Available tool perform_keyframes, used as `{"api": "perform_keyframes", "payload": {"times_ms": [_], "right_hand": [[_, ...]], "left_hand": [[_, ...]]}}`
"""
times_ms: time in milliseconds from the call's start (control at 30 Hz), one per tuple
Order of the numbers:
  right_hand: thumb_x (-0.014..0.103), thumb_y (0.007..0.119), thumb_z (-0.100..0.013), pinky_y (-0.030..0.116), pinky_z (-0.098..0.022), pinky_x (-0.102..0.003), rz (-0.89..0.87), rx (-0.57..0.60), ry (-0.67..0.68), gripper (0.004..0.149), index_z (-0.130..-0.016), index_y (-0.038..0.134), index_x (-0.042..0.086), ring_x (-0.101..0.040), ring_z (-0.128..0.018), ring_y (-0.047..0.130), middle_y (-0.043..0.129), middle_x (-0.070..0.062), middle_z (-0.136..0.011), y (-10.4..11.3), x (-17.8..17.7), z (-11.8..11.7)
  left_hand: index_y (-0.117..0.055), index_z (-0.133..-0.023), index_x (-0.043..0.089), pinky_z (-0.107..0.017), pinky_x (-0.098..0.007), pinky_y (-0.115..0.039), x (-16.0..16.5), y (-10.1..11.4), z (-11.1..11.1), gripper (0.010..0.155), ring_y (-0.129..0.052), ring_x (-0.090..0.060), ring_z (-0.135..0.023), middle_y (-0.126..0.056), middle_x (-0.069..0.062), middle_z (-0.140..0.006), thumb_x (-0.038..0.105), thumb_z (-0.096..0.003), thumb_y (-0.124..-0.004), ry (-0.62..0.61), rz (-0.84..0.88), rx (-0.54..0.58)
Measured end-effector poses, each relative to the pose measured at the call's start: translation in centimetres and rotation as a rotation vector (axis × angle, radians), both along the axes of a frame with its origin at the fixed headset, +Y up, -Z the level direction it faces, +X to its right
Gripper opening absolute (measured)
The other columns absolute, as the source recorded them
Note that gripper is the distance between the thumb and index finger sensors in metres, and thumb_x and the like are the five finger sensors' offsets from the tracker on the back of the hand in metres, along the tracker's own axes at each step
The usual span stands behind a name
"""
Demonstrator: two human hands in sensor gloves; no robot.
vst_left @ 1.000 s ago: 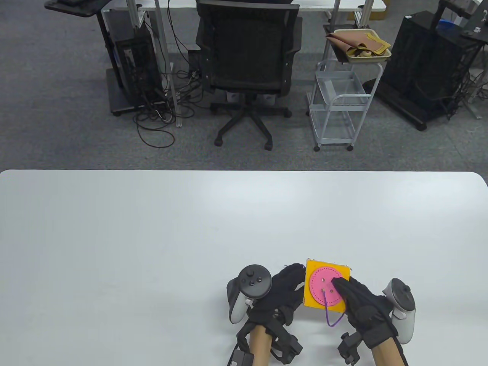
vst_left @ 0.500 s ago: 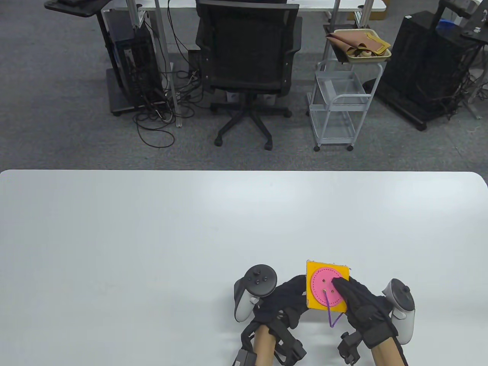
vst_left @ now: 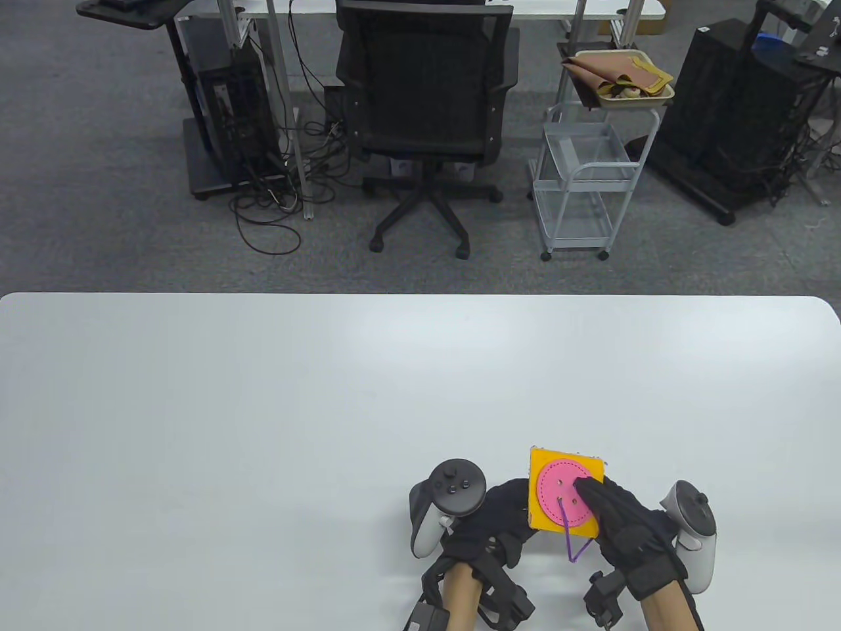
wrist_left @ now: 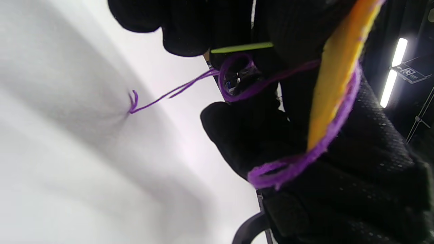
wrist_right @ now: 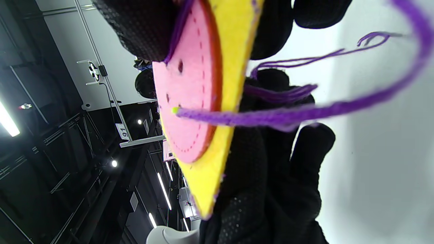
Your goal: Sew button in X pattern
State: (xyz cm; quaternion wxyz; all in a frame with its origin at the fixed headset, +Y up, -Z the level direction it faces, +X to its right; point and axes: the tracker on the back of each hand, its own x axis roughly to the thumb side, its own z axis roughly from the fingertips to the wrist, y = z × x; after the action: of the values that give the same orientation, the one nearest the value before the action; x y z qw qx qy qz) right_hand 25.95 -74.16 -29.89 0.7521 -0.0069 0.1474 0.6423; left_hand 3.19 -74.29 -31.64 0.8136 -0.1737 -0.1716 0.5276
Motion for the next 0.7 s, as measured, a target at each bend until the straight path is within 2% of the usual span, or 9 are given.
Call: {"api": "perform_keyframes", "payload": {"times_ms": [433, 567, 700], "right_hand": [[0.039, 0.067, -0.056, 0.041, -0.077, -0.062, -0.052, 0.008, -0.047, 0.041, -0.089, 0.07, 0.015, -0.032, -0.087, 0.06, 0.05, -0.016, -0.104, 0.4, 1.6, -0.1], [0.04, 0.067, -0.056, 0.041, -0.077, -0.062, -0.059, 0.012, -0.05, 0.04, -0.09, 0.07, 0.018, -0.032, -0.087, 0.06, 0.05, -0.016, -0.104, 0.5, 1.8, -0.1], [0.04, 0.068, -0.056, 0.041, -0.078, -0.062, -0.062, 0.018, -0.053, 0.04, -0.09, 0.07, 0.019, -0.032, -0.087, 0.06, 0.05, -0.016, -0.104, 0.5, 1.8, -0.1]], "left_hand": [[-0.08, -0.089, 0.033, -0.07, -0.062, -0.054, -1.9, -0.5, -0.5, 0.037, -0.059, -0.04, -0.103, -0.064, -0.009, -0.111, 0.038, -0.052, -0.077, 0.09, -0.139, 0.015], [-0.081, -0.088, 0.032, -0.069, -0.062, -0.055, -2.7, -0.6, -0.6, 0.037, -0.062, -0.039, -0.101, -0.067, -0.009, -0.109, 0.037, -0.0516, -0.078, 0.124, -0.181, 0.024], [-0.082, -0.087, 0.029, -0.068, -0.062, -0.058, -3.3, -0.7, -0.8, 0.037, -0.075, -0.035, -0.092, -0.081, -0.005, -0.098, 0.036, -0.0511, -0.078, 0.152, -0.238, 0.042]]}}
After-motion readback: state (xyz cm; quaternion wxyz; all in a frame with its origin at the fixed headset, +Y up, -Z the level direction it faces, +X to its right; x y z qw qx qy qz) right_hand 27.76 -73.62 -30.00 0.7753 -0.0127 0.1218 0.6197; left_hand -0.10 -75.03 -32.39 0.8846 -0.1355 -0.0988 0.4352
